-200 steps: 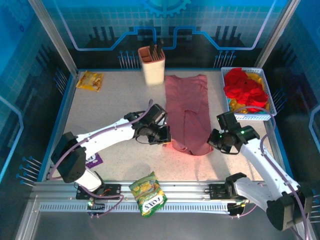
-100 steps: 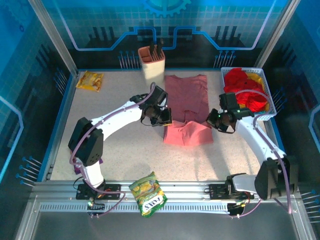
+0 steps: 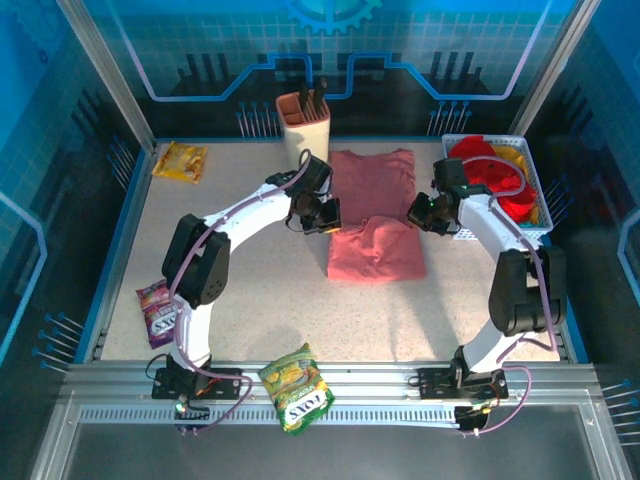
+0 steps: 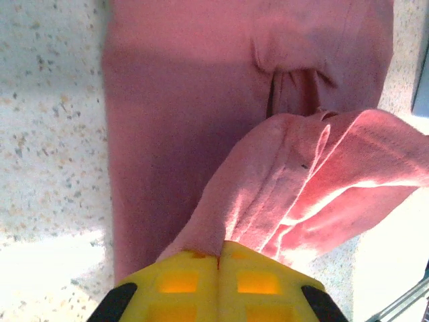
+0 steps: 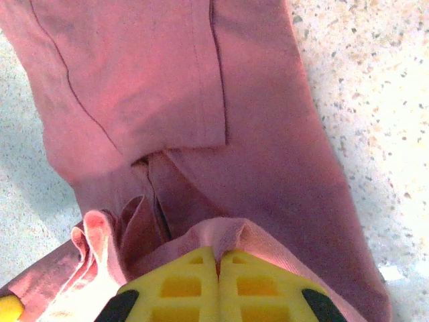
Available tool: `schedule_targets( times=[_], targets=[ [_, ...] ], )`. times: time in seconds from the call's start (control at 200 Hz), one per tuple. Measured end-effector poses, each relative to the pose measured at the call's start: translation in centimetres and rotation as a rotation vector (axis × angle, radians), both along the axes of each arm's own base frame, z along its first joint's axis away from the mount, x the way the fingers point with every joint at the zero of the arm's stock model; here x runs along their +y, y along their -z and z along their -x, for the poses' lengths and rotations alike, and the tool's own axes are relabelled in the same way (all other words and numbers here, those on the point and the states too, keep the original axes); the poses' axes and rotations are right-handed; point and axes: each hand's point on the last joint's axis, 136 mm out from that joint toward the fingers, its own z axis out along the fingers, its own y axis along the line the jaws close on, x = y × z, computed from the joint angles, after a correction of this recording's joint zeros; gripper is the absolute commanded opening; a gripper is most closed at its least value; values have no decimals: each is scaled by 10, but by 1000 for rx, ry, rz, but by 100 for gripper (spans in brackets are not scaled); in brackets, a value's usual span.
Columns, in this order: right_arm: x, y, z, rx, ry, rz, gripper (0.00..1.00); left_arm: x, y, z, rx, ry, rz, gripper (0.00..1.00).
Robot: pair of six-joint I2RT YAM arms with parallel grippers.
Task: Fold and stack the t-shirts
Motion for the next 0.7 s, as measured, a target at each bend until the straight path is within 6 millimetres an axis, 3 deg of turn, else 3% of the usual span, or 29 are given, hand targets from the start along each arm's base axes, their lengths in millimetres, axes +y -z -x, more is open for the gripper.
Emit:
schedule_targets(
  times=[0.185, 0.37, 0.49, 0.585, 0.65, 0.7],
  targets=[
    [-1, 8, -18, 11, -13, 0, 0, -3, 2, -25, -30, 14, 29, 0],
    [-5, 16, -21, 26, -6, -9, 0, -8, 11, -37, -31, 38, 44, 0],
    [-6, 24, -24, 43, -9, -7, 19, -8, 19, -40, -19, 45, 47, 20],
    [-6, 33, -28, 58, -21, 0, 56, -3, 27, -43, -2, 34, 41, 46],
    [-8, 38, -30, 65, -31, 6, 61, 5, 31, -47, 8, 19, 36, 48],
    [-10, 40, -32, 68, -31, 8, 72, 13, 33, -51, 9, 4, 32, 49]
  ],
)
